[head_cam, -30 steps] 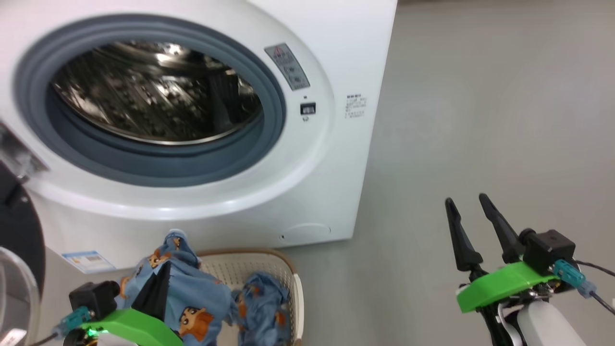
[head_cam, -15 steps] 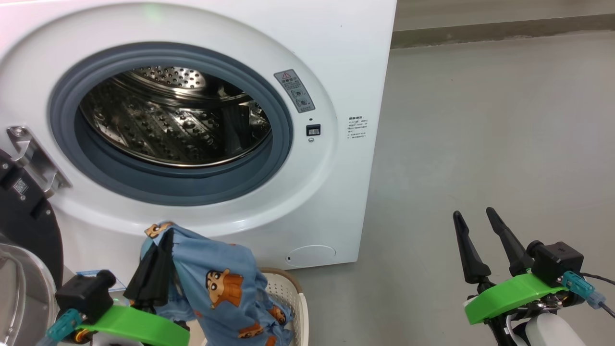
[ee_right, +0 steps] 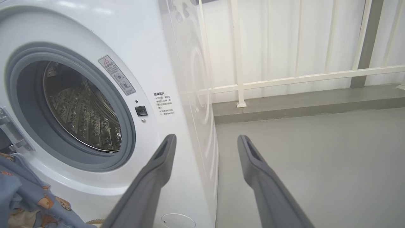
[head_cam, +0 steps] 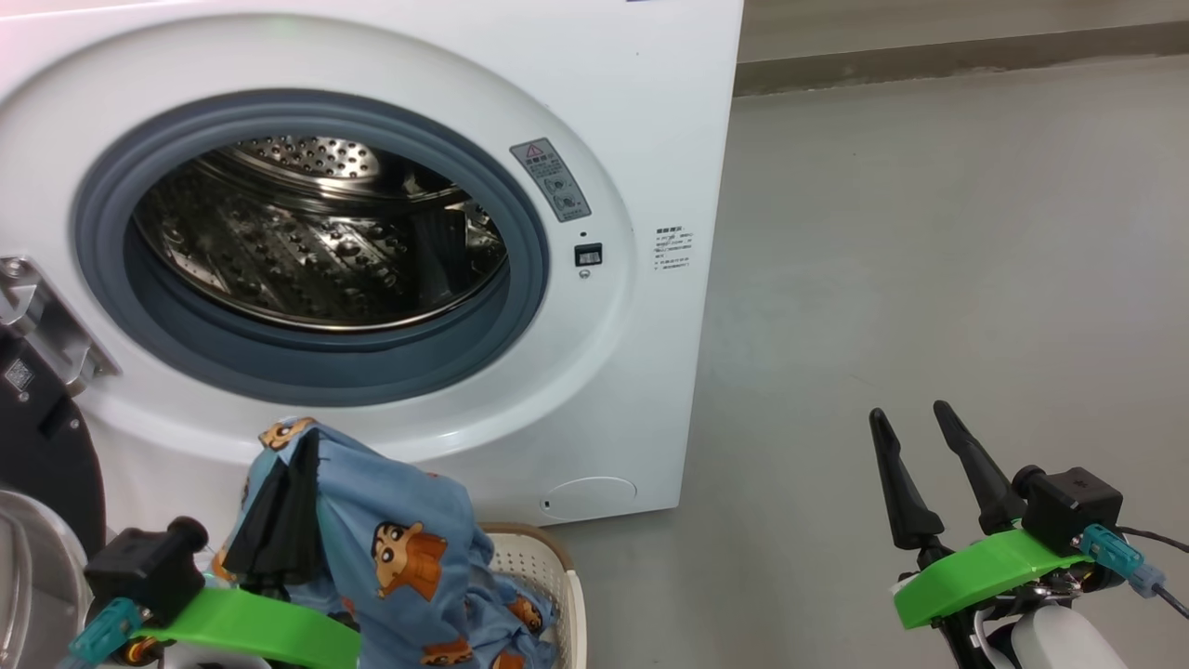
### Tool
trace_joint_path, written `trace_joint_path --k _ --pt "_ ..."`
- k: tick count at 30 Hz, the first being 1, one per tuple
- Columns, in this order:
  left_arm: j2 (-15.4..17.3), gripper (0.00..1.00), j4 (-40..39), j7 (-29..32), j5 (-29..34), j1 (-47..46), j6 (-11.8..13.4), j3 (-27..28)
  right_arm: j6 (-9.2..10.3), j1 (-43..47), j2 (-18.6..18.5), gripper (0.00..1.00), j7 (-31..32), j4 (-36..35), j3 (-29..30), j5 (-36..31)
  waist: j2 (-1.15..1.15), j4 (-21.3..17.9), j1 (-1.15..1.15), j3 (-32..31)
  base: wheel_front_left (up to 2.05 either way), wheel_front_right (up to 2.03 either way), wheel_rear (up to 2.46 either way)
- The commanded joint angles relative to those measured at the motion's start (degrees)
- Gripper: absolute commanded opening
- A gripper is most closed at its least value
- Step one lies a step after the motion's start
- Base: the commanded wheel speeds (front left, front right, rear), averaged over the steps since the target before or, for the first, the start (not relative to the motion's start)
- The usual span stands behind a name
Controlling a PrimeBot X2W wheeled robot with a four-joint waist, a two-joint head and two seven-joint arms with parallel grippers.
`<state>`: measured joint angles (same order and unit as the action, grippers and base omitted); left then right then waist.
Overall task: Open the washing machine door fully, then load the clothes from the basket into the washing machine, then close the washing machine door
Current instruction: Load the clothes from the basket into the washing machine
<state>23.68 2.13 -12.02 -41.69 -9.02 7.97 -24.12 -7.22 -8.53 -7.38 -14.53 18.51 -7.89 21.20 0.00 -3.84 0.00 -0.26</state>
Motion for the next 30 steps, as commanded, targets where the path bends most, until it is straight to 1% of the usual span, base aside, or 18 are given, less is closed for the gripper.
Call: trace_joint_path --k 1,6,12,18,21,26,30 --pt "1.52 0.00 -1.02 0.02 0.82 -1.95 0.37 2.61 -0.26 -1.05 -0.65 1.00 -0.47 -1.63 -1.53 0.08 0.00 -0.25 0.00 0.10 0.00 0.00 0.00" --pt "1.50 0.00 0.90 0.29 0.91 -4.52 -0.14 2.60 -0.26 -1.44 -0.86 1.00 -0.47 -1.74 -1.70 -0.05 0.00 -0.82 0.00 0.63 0.00 0.00 0.00" --pt "1.80 0.00 4.72 -0.16 1.05 -10.13 -1.27 3.75 -0.26 -2.45 -0.78 1.00 -0.47 -2.16 -2.11 -0.62 0.00 -2.67 0.00 2.78 0.00 0.00 0.00" --pt "2.67 0.00 10.01 -0.38 0.70 -17.52 -3.35 5.24 -0.26 -3.22 0.29 1.00 -0.47 -3.08 -1.76 -1.81 0.00 -4.93 0.00 6.87 0.00 0.00 0.00" --pt "3.01 0.00 14.17 0.19 0.38 -21.92 -4.85 5.52 -0.26 -3.75 1.06 1.00 -0.47 -3.85 -1.52 -2.71 0.00 -6.03 0.00 10.04 0.00 0.00 0.00" --pt "3.23 0.00 23.98 0.46 -0.50 -28.85 -8.10 5.91 -0.26 -5.05 2.72 1.00 -0.47 -5.62 -1.30 -4.30 0.00 -8.24 0.00 16.63 0.00 0.00 0.00" --pt "4.20 0.00 31.81 0.27 -0.49 -36.23 -10.58 6.46 -0.26 -6.09 3.82 1.00 -0.47 -7.29 -1.09 -5.54 0.00 -9.93 0.00 22.39 0.00 0.00 0.00"
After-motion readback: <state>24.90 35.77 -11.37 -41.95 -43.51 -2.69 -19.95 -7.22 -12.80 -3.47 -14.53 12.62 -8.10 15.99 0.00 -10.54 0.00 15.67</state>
